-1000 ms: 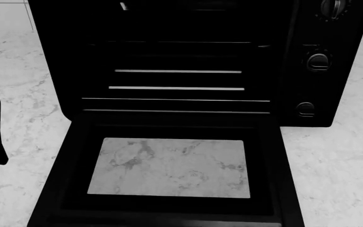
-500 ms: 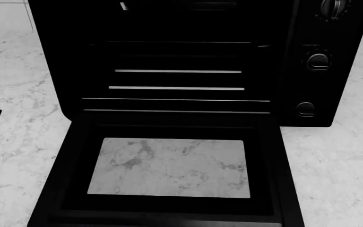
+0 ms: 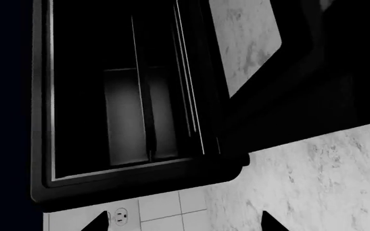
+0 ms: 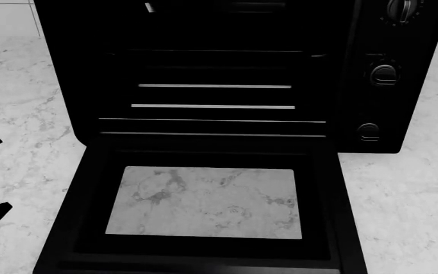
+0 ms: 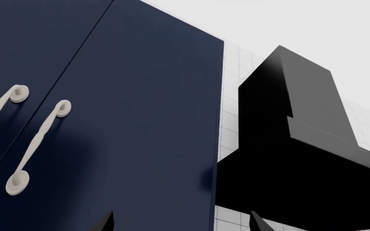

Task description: Close the toaster oven door.

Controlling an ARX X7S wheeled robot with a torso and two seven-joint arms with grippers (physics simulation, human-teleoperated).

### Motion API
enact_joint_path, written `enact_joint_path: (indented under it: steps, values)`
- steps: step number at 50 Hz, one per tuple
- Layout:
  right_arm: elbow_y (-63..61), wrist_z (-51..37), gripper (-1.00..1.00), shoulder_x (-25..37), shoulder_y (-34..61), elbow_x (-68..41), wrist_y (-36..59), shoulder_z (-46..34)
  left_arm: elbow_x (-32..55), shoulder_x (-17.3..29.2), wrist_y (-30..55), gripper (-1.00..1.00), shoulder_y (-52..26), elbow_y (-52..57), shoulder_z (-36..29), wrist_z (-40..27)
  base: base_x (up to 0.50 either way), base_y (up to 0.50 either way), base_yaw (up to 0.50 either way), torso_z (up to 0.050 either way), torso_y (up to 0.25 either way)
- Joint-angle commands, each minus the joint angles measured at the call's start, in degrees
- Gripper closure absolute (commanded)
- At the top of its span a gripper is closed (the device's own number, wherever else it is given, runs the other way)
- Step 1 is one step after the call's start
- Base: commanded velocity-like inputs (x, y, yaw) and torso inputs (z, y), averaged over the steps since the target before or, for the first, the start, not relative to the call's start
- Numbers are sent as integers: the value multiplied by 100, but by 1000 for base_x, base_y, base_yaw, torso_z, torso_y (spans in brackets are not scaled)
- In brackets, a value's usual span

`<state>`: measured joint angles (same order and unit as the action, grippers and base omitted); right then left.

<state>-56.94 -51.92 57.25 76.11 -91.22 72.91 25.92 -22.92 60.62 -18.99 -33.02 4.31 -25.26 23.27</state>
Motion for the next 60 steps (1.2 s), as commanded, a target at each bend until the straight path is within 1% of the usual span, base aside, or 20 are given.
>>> enact_joint_path:
  steps: [1, 7, 12, 20, 28, 35, 40, 44, 52, 55, 60]
  values:
    - [-21, 12, -100, -14, -114, 42, -41, 68, -471, 165, -449, -100, 57, -271, -338, 117, 0, 0, 0, 0, 0]
    - [-24, -40, -100, 91, -176, -79, -74, 178, -598, -119, -587, -100, -80, -530, -505, 100, 0, 0, 0, 0, 0]
    - [26, -182, -100, 162, 32, -149, -129, -70, -820, -361, -935, -100, -326, -1092, -739, 44, 0, 0, 0, 0, 0]
    - [20, -71, -100, 90, 1, 51, -96, -142, -1098, -789, -1427, -100, -845, -1912, -1036, -57, 0, 0, 0, 0, 0]
    - [54, -182, -100, 133, 168, 20, -115, -393, -1231, -1088, -1648, -100, -1314, -2410, -1168, -79, 0, 0, 0, 0, 0]
    - [6, -125, -100, 194, -93, -14, -125, -55, -1337, -1209, -2079, -100, -1670, -2602, -1379, 15, 0, 0, 0, 0, 0]
    - [4, -169, -100, 270, -117, -122, -169, 23, -1465, -1362, -2799, -100, -2035, -2946, -1576, -260, 0, 0, 0, 0, 0]
    - [12, -210, -100, 295, -79, -162, -207, -8, -1508, -1444, -3186, -100, -2217, -3080, -1679, -416, 0, 0, 0, 0, 0]
    - [18, -159, -100, 369, -207, -209, -210, 207, -1485, -1695, -3658, -100, -2509, -3398, -1933, -464, 0, 0, 0, 0, 0]
    - [-17, -143, -100, 345, -322, -205, -191, 322, -1468, -1718, -3732, -100, -2553, -3373, -1969, -518, 0, 0, 0, 0, 0]
    - [10, -191, -100, 436, -284, -304, -242, 339, -1391, -1784, -3875, -100, -2630, -3340, -1863, -988, 0, 0, 0, 0, 0]
